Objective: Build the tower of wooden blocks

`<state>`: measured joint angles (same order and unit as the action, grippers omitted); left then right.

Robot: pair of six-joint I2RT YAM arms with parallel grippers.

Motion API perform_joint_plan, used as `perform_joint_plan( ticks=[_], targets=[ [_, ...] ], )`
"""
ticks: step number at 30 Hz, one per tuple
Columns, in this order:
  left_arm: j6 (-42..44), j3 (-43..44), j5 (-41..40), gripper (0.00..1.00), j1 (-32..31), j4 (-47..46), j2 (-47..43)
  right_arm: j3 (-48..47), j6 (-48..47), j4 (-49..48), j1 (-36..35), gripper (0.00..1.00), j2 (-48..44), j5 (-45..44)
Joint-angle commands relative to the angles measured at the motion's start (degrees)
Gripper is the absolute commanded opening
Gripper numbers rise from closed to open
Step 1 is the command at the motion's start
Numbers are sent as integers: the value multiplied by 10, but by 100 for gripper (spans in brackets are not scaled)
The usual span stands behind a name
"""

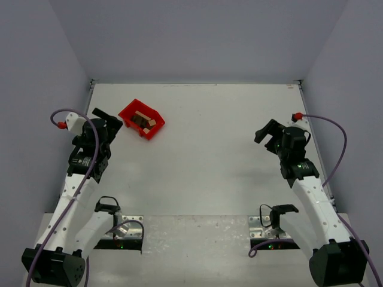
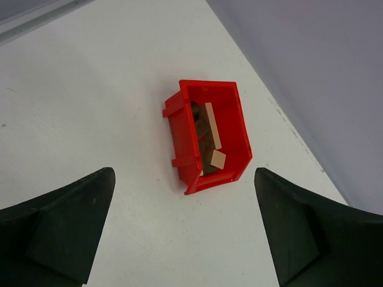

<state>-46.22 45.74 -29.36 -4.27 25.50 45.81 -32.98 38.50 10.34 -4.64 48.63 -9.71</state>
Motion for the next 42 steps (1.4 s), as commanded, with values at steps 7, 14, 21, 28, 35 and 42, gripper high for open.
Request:
perform_joint_plan(
  ticks=[7, 14, 21, 28, 35, 42],
  targets=[
    [-10, -3, -28, 100, 4, -81, 78, 90, -10, -101, 1, 99, -59, 54],
    [-10, 64, 34, 100, 24, -105, 266, 111, 9, -106, 1, 99, -48, 29],
    [-64, 167, 34, 99, 39, -94, 495, 114, 2, -110, 1, 99, -18, 82],
    [-60, 274, 95, 70, 41, -72, 636, 111, -2, -116, 1, 99, 4, 94],
    [-71, 237, 50, 26, 40, -65, 586, 111, 0, -118, 1, 99, 4, 94],
    [-29, 235, 25, 0, 23, -42, 546, 110, 3, -115, 1, 99, 8, 94]
  ],
)
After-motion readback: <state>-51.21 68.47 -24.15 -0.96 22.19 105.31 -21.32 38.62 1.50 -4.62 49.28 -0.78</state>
